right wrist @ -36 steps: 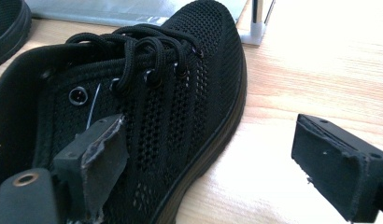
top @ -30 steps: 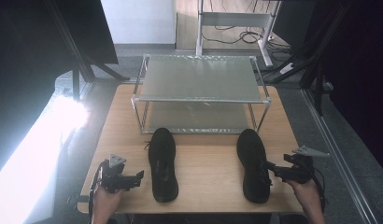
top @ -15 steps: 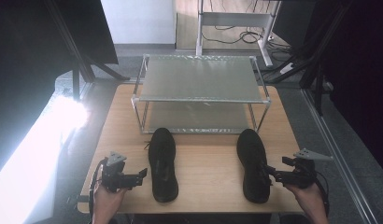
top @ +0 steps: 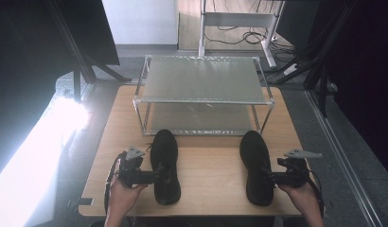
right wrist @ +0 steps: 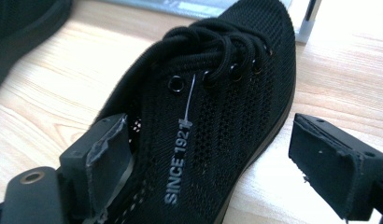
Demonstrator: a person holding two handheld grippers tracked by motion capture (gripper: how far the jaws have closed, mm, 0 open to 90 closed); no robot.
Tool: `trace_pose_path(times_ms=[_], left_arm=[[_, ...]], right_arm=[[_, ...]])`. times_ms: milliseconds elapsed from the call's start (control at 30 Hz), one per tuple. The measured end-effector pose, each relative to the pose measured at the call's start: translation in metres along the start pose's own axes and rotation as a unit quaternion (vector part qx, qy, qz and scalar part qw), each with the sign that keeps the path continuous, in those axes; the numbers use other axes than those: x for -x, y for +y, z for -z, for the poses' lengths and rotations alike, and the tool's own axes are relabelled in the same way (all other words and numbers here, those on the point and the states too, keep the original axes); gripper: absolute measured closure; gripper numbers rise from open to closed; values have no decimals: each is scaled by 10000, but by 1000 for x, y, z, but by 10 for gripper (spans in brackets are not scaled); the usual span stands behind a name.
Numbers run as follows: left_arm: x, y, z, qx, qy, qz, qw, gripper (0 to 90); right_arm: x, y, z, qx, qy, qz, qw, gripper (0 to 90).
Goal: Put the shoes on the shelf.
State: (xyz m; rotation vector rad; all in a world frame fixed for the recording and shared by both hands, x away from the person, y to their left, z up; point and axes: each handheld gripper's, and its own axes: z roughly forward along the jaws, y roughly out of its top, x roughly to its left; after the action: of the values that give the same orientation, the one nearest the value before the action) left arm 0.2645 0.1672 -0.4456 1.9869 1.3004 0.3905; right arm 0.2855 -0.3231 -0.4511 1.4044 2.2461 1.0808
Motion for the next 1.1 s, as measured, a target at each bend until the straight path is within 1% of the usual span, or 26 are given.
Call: trace_pose_path(times_ms=[33, 100, 133, 167, 200, 233, 300, 400, 467, 567, 600, 633, 667, 700, 733, 767, 800, 833, 867, 900, 933, 967, 1000, 1033, 1067, 1100], left_arm=[[0, 0, -2, -20, 3, 2, 10000, 6], [0, 1, -7, -71, 17, 31, 10000, 14], [0, 1, -10, -98, 10, 43, 9999, 19], [-1, 1, -12, -115, 2, 62, 9999, 21], [-2, 1, -14, -124, -4, 94, 9999, 21], [-3, 1, -16, -114, -20, 145, 9998, 26], [-4, 3, -19, -121, -74, 191, 9997, 28], [-1, 5, -24, -150, -137, 179, 9996, 49], [2, 6, -29, -241, -89, 79, 9996, 64], [1, 8, -38, -334, -29, 108, 9994, 68], [1, 8, -41, -348, -9, 123, 9993, 81], [1, 8, -43, -350, 13, 137, 9993, 81], [1, 9, -47, -383, 72, 107, 9992, 114], [1, 9, -47, -383, 72, 107, 9992, 144], [1, 9, -49, -401, 87, 93, 9991, 144], [0, 9, -50, -408, 116, 99, 9991, 162], [0, 8, -52, -409, 163, 94, 9990, 227], [0, 8, -53, -425, 231, 72, 9988, 227], [-3, 7, -56, -471, 238, 177, 9985, 238], [-3, 7, -56, -471, 238, 177, 9985, 245], [-3, 8, -56, -508, 308, 198, 9980, 267], [-3, 8, -56, -508, 308, 198, 9980, 284], [-2, 8, -56, -547, 354, 186, 9977, 284], [-1, 9, -57, -589, 413, 171, 9973, 302], [0, 10, -57, -625, 471, 147, 9968, 338], [1, 11, -57, -659, 528, 131, 9963, 338]], right_arm=[[0, 0, 0, 0, 0, 0, 10000, 132], [0, 1, -6, -61, -67, 16, 10000, 134], [1, 2, -9, -59, -66, -25, 10000, 136], [1, 3, -12, -95, -136, 9, 9999, 128], [2, 3, -15, -135, -129, 23, 9998, 130], [0, 5, -22, -213, -131, 59, 9997, 134], [0, 5, -24, -241, -156, 97, 9995, 137], [-1, 7, -31, -289, -243, 116, 9992, 160], [1, 7, -34, -324, -289, 114, 9990, 175], [5, 5, -39, -341, -270, 42, 9990, 209], [6, 4, -40, -303, -305, 45, 9991, 230], [6, 4, -40, -303, -305, 45, 9991, 230], [6, 5, -40, -258, -349, 80, 9990, 273], [6, 6, -40, -237, -399, 97, 9989, 304], [6, 6, -40, -237, -399, 97, 9989, 304], [7, 6, -40, -205, -447, 98, 9987, 339], [10, 7, -41, -156, -538, 59, 9984, 417], [10, 7, -41, -156, -538, 59, 9984, 417], [13, 7, -41, -139, -634, 15, 9979, 480], [13, 7, -41, -139, -634, 15, 9979, 480], [13, 8, -41, -167, -746, 51, 9971, 550], [13, 8, -41, -167, -746, 51, 9971, 550], [13, 8, -40, -163, -828, 66, 9964, 586], [13, 8, -40, -156, -899, 78, 9958, 624], [14, 7, -40, -122, -983, 29, 9951, 674], [14, 7, -40, -122, -983, 29, 9951, 674]])
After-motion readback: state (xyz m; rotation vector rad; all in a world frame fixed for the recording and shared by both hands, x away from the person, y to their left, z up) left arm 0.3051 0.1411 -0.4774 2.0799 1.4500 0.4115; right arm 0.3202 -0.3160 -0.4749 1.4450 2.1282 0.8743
